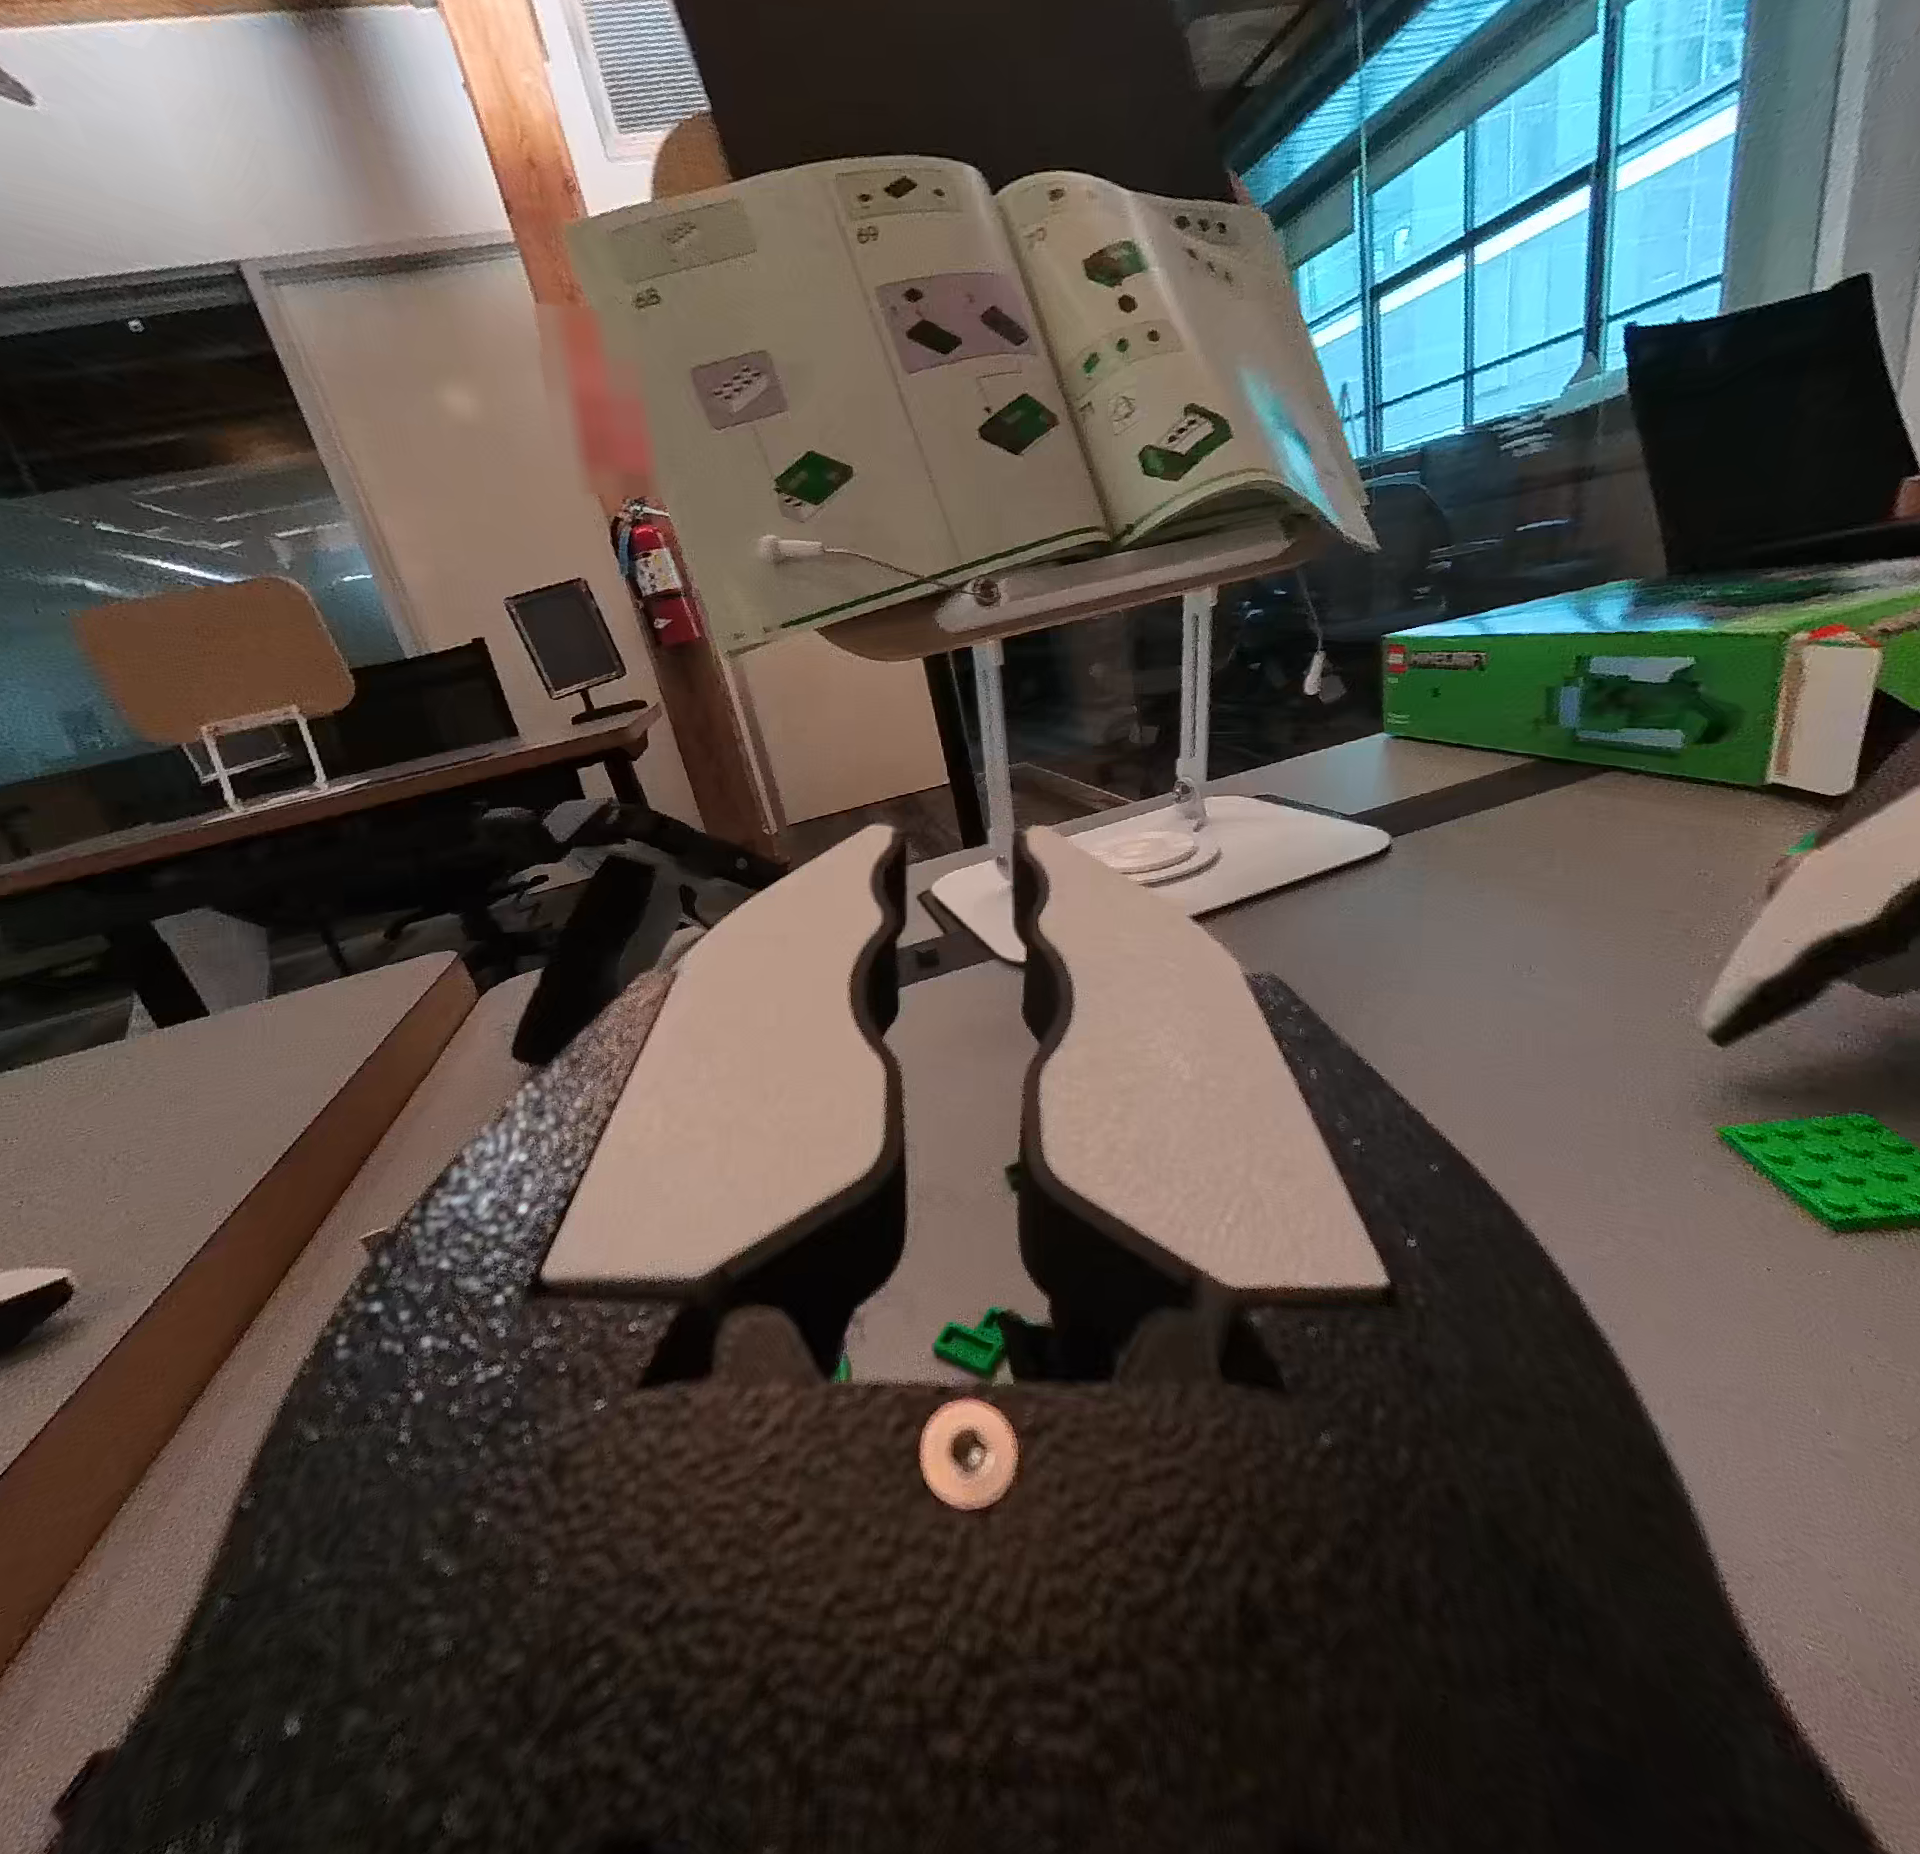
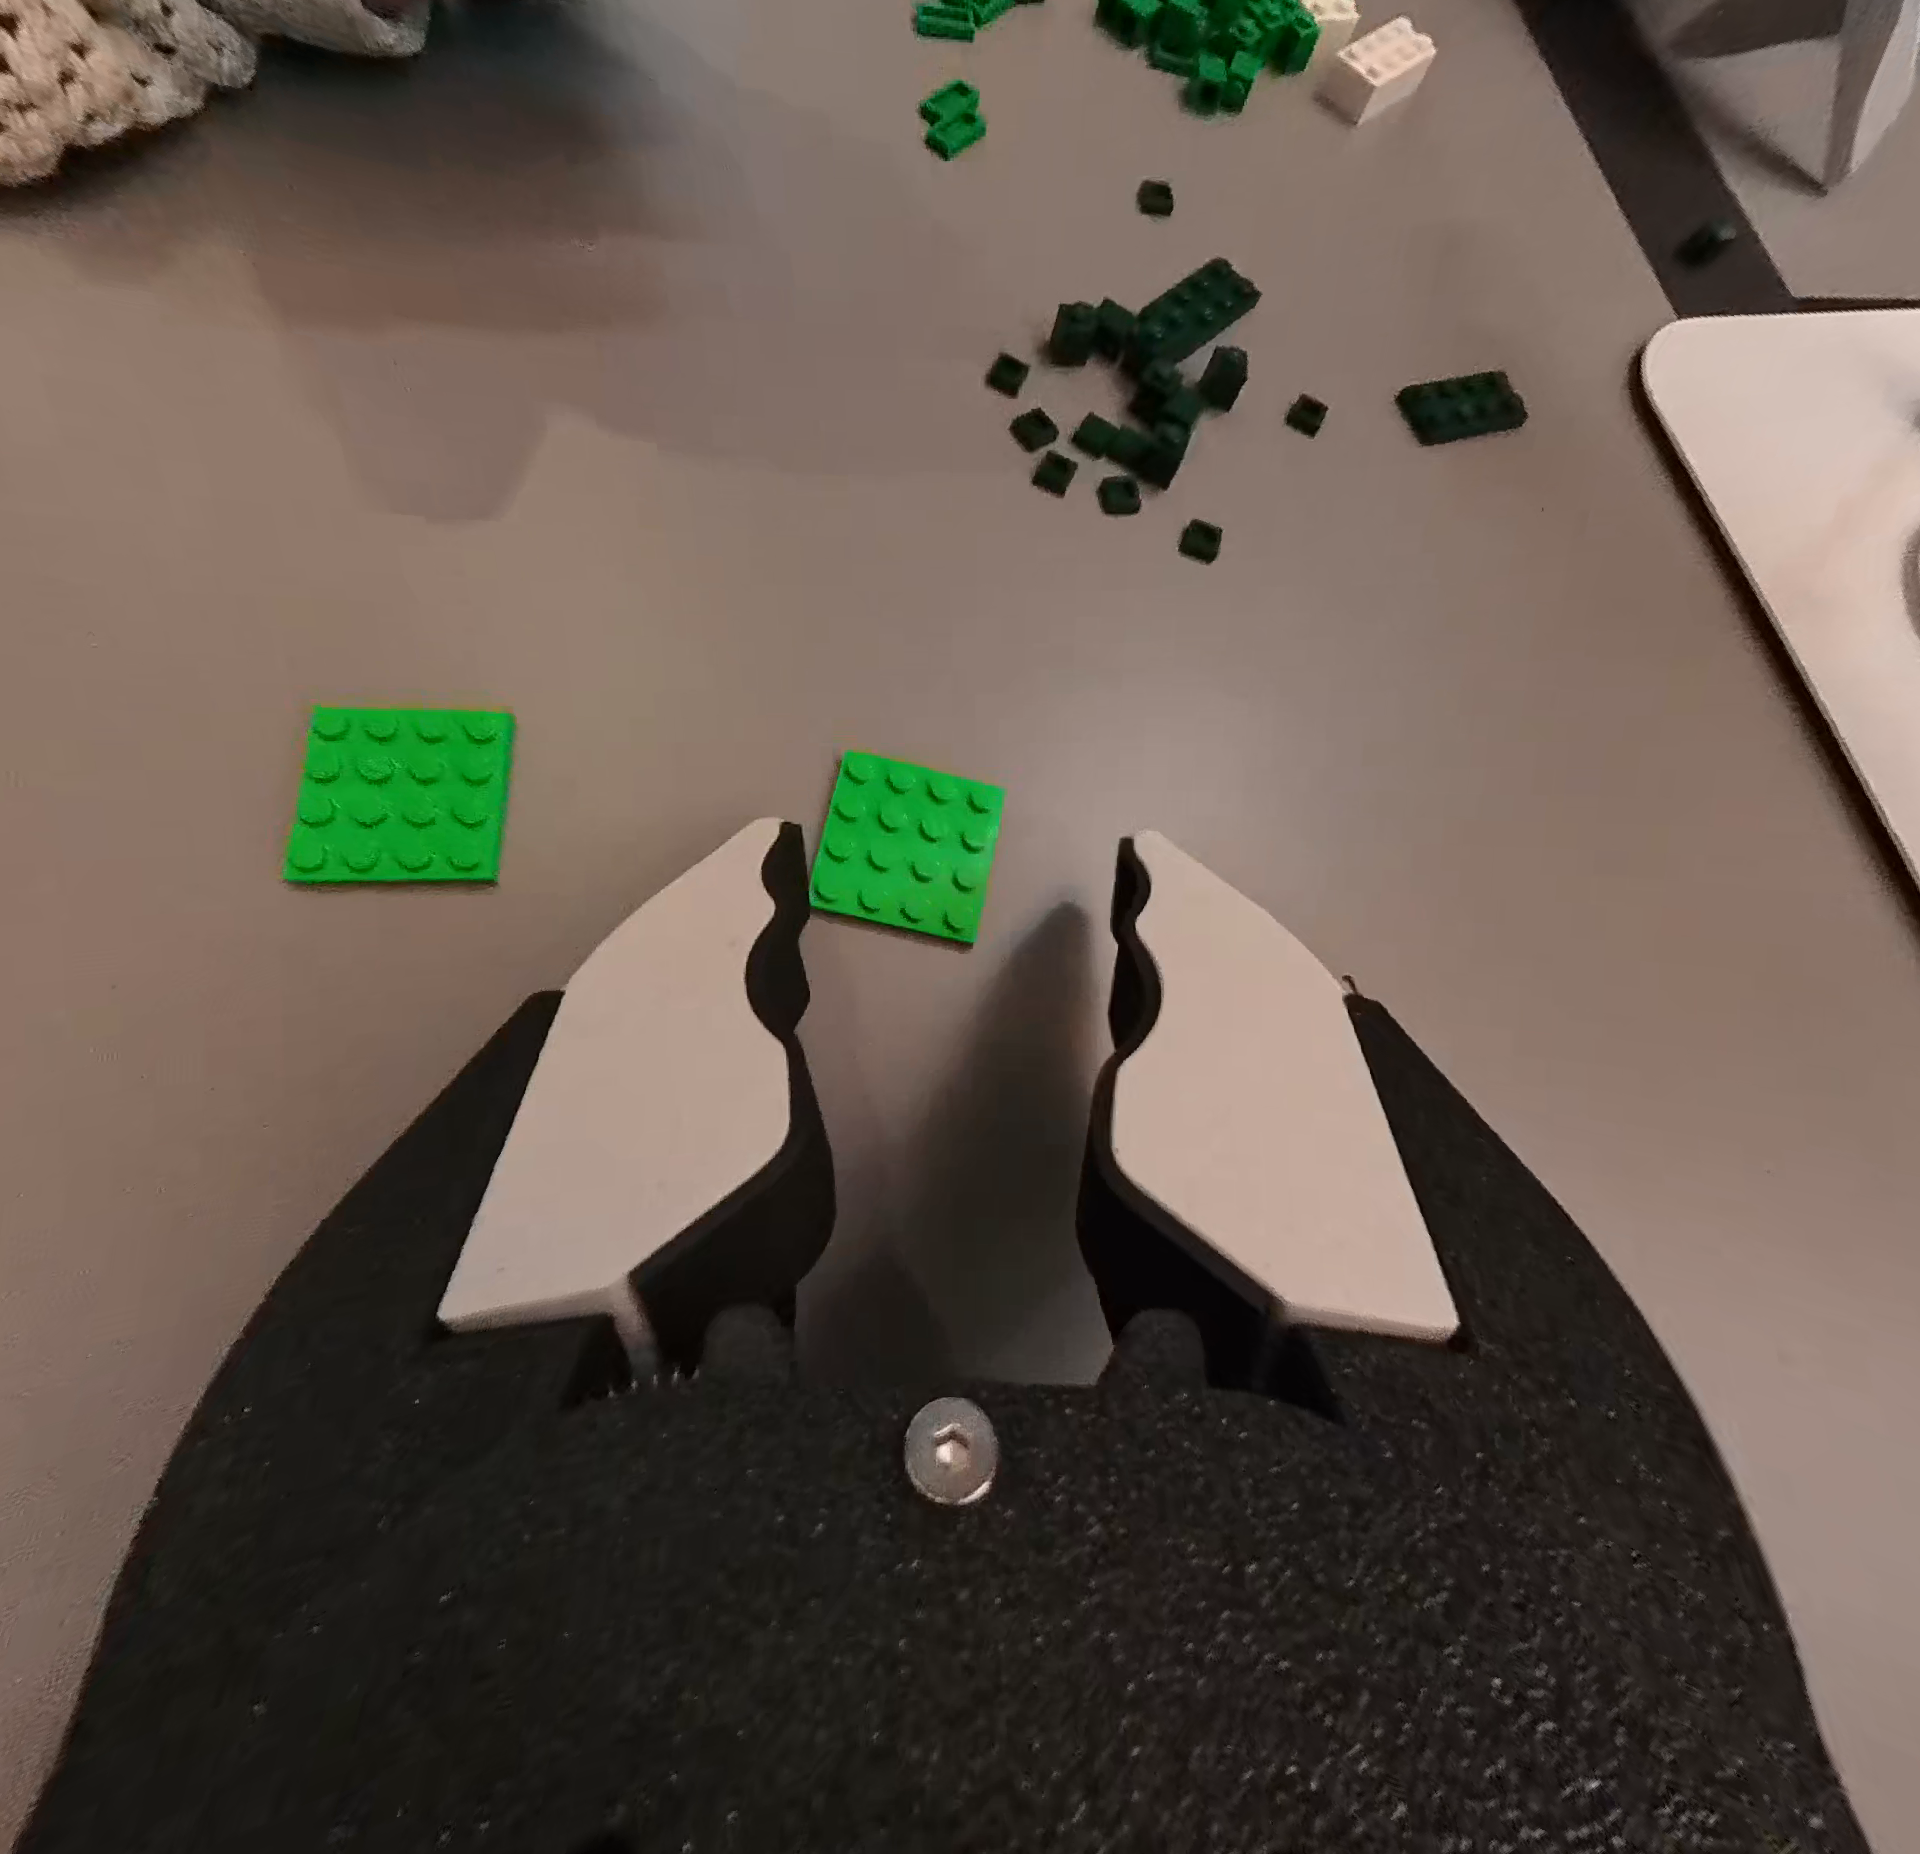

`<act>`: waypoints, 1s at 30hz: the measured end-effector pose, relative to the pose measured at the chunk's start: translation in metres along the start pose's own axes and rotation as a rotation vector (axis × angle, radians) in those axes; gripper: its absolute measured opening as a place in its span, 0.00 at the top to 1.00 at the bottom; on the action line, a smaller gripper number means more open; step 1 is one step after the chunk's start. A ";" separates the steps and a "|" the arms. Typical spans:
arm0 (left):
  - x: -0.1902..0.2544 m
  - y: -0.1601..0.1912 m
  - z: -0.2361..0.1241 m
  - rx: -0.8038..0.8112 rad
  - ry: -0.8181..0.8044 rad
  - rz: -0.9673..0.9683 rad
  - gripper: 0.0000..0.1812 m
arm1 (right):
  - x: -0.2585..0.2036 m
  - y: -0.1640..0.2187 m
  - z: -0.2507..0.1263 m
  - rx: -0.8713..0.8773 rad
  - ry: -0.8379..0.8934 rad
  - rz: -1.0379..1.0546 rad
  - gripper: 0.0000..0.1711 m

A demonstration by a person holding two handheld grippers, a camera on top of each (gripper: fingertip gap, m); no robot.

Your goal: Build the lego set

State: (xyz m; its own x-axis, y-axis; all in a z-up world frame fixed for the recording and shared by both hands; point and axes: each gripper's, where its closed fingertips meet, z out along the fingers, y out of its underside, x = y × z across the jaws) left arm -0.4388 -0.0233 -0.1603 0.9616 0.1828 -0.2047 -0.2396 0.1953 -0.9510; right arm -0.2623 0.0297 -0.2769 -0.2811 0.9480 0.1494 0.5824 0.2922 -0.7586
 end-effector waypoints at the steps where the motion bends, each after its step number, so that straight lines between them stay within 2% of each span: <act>1: -0.003 0.000 0.000 0.000 -0.007 -0.006 0.89 | -0.001 0.000 0.001 -0.006 -0.008 0.005 0.69; 12: -0.003 0.002 0.001 -0.008 -0.009 -0.030 0.90 | 0.016 0.009 -0.005 -0.030 0.047 0.078 0.69; 17: -0.002 0.003 0.002 -0.010 -0.007 -0.029 0.90 | 0.004 0.007 -0.008 -0.006 -0.063 0.134 0.75; 21: -0.001 0.003 0.003 -0.014 -0.005 -0.030 0.90 | -0.008 0.004 -0.007 -0.025 -0.163 0.227 0.74; 30: -0.002 0.005 0.004 -0.021 -0.009 -0.033 0.90 | -0.015 0.008 0.000 -0.161 -0.118 0.137 0.71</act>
State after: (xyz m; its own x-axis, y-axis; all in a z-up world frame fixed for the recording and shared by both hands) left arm -0.4424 -0.0192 -0.1636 0.9678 0.1849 -0.1710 -0.2046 0.1813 -0.9619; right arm -0.2536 0.0177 -0.2855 -0.2727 0.9616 -0.0297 0.7325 0.1876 -0.6544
